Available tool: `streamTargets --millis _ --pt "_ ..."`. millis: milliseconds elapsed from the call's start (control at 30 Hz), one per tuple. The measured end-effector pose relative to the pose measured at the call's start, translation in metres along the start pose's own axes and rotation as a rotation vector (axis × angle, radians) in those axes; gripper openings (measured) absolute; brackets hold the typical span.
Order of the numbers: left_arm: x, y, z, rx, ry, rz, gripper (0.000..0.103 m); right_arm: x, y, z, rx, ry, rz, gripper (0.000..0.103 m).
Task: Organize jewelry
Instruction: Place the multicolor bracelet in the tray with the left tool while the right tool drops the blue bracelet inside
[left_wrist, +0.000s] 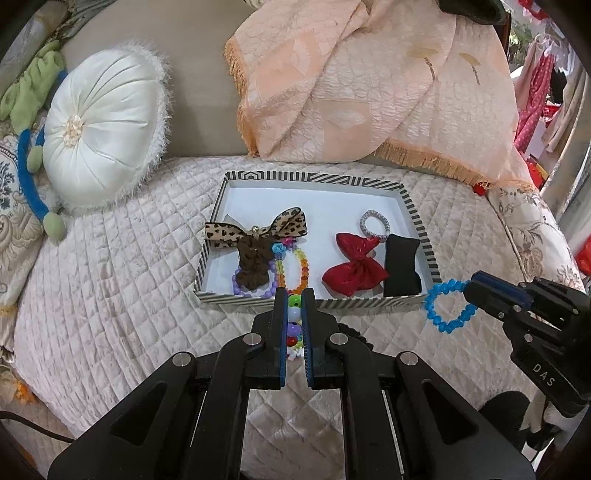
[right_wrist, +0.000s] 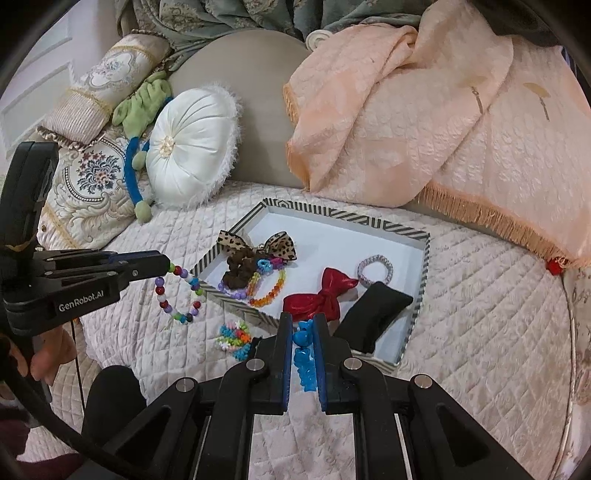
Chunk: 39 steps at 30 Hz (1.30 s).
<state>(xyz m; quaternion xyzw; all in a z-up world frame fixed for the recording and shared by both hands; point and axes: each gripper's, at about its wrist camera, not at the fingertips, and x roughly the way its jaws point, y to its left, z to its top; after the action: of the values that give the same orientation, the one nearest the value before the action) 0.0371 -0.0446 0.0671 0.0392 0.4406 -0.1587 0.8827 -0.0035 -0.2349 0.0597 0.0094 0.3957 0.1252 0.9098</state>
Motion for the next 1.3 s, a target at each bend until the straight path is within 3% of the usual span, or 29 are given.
streamTargets --millis 700,1033,1300 --pt "0.049 -0.018 0.035 0.024 0.041 0.014 0.006 0.050 -0.029 0.049 -0.015 0.042 -0.018 0.010" --pt "0.090 -0.034 0.056 0.022 0.079 -0.007 0.006 0.099 -0.055 0.072 0.024 0.090 -0.019 0.010" --pt "0.138 -0.020 0.066 -0.060 0.121 -0.034 0.006 0.158 -0.059 0.099 0.059 0.127 0.028 0.010"
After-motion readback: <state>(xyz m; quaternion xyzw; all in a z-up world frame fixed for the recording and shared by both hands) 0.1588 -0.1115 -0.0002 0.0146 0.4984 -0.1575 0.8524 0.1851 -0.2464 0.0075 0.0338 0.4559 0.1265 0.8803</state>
